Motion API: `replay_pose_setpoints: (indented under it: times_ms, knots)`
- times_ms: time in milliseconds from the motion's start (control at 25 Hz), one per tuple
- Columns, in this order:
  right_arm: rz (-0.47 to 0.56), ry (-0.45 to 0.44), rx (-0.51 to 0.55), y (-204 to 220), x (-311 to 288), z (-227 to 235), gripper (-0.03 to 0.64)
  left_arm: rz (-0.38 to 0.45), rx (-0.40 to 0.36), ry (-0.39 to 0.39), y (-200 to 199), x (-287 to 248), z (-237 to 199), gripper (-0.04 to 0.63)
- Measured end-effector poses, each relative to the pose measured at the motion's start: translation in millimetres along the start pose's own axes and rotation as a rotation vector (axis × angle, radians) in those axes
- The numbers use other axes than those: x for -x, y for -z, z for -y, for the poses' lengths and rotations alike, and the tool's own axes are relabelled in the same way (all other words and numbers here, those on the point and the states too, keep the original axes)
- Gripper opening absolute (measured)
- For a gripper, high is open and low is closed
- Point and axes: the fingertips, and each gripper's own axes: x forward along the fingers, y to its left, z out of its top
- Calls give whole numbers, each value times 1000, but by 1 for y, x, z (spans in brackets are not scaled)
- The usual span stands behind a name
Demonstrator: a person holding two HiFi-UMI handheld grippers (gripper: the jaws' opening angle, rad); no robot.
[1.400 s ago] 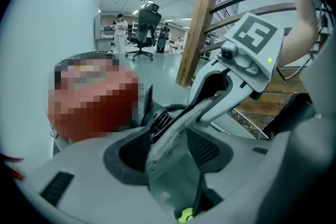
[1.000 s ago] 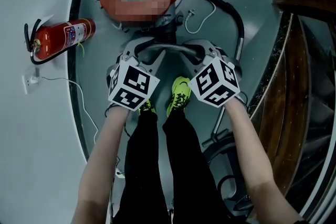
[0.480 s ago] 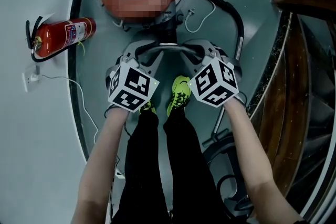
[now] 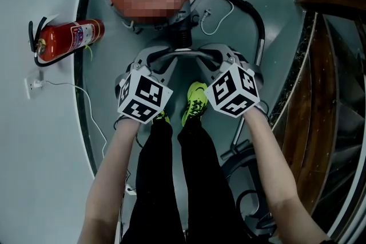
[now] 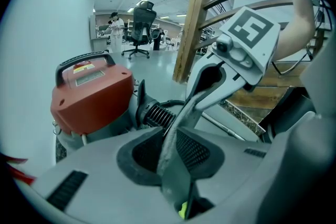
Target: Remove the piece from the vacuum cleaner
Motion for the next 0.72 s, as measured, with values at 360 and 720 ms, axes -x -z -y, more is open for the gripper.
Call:
replay_pose_setpoints:
  times_ms: [360,720]
  knots:
    - [1,1,-11,2,4,-7,52,1,2,4,2,3,7,89]
    - [10,7,-12,4,9,-19,52,-2,-11,-1,6,10,16,89]
